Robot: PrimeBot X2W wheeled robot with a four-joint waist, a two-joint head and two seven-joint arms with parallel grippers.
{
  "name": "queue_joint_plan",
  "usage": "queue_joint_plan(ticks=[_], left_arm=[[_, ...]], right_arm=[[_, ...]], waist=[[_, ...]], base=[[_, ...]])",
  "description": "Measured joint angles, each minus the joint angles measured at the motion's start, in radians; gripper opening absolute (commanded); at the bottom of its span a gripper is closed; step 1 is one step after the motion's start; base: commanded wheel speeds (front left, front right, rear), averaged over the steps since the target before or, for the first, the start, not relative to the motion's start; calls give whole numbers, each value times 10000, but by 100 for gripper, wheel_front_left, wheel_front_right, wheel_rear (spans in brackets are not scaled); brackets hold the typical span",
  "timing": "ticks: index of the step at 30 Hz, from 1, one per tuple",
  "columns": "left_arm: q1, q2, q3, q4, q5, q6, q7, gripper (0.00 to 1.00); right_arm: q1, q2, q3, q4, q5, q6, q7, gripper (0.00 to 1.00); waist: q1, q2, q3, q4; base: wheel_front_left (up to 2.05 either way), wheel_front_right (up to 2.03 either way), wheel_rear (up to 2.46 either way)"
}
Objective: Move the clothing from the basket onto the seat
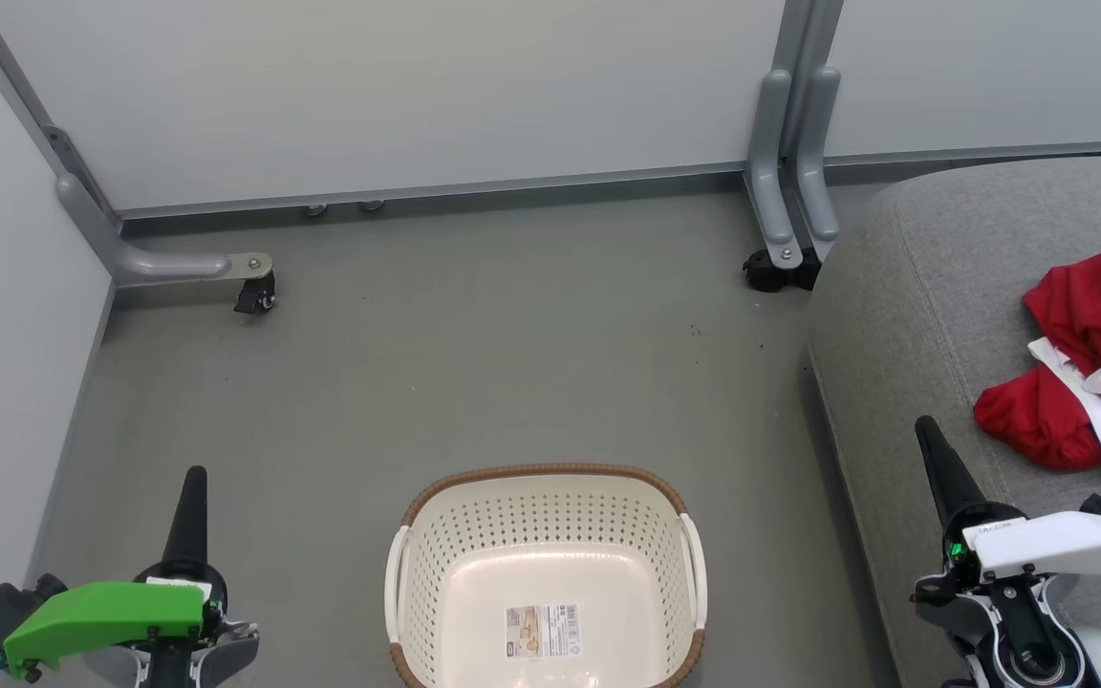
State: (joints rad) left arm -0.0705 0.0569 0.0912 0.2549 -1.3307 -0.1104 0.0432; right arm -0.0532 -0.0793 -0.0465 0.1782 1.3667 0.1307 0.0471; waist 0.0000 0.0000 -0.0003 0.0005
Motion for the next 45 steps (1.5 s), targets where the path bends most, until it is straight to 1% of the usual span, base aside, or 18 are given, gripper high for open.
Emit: queue_joint_plan(ticks=[20, 37, 45], left_arm=[[-165, -36, 113, -48, -1595, -119, 410, 0], [-322, -63, 222, -77, -2748, -174, 700, 0], [-333, -67, 228, -82, -2809, -184, 708, 0]], right_arm=[[-258, 8, -153, 372, 1563, -2, 192, 0], [-454, 29, -295, 642, 2696, -2, 351, 0], [-491, 42, -332, 654, 2754, -2, 378, 0]], waist=[[0, 0, 18, -3], [0, 0, 34, -5], [0, 0, 34, -5]], base=[[0, 0, 0], [0, 0, 0], [0, 0, 0]])
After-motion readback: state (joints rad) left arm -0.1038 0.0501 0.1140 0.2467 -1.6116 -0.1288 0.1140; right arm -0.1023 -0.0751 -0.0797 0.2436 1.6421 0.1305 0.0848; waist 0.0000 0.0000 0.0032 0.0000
